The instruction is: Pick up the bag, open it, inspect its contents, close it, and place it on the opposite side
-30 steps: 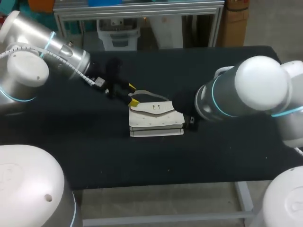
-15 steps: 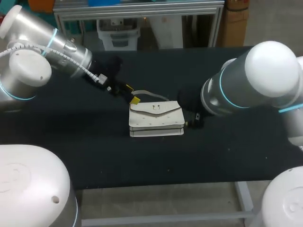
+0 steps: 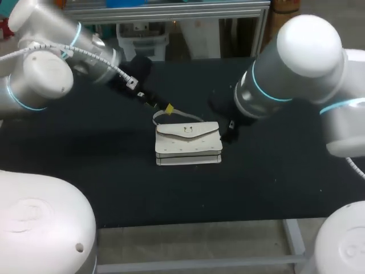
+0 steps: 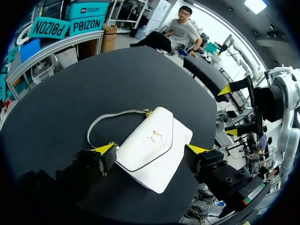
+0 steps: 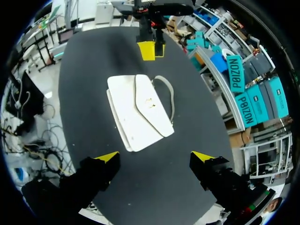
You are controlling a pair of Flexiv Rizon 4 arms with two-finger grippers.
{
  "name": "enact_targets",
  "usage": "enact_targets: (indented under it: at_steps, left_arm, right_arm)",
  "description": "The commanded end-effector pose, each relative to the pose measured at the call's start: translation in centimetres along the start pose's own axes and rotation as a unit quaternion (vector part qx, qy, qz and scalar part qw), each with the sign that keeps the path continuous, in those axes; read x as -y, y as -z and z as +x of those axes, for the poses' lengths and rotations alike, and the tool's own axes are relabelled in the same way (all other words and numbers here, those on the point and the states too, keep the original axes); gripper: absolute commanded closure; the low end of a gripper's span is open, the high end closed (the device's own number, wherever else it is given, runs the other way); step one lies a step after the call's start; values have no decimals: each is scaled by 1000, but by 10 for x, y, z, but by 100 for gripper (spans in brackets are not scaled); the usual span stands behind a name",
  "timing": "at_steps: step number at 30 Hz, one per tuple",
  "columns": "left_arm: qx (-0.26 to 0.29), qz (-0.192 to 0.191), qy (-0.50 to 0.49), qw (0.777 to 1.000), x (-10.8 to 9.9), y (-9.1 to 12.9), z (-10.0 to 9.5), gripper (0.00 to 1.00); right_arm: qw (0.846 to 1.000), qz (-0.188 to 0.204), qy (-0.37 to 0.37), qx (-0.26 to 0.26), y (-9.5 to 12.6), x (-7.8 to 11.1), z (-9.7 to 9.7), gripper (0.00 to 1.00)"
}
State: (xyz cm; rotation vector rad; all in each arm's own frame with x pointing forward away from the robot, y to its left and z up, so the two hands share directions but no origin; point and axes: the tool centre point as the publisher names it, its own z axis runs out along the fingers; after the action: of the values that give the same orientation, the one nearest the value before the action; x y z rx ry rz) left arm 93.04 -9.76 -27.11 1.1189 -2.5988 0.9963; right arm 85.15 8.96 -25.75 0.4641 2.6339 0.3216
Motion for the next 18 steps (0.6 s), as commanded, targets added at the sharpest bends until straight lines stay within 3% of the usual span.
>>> enact_targets:
  at_steps: [1,9,18]
  left_arm:
    - [71,-97,105,987,11,0,-1,0]
    - [89,-129,170,973,0,5,-16,0]
    - [64,-122,242,960,-22,-1,-29,0]
  right_arm:
    - [994,96,-11,-50,2,-17,-15,0]
    - [978,136,-99,-127,-2,-10,-30,0]
    - [950,166,-217,-152,-9,15,-35,0]
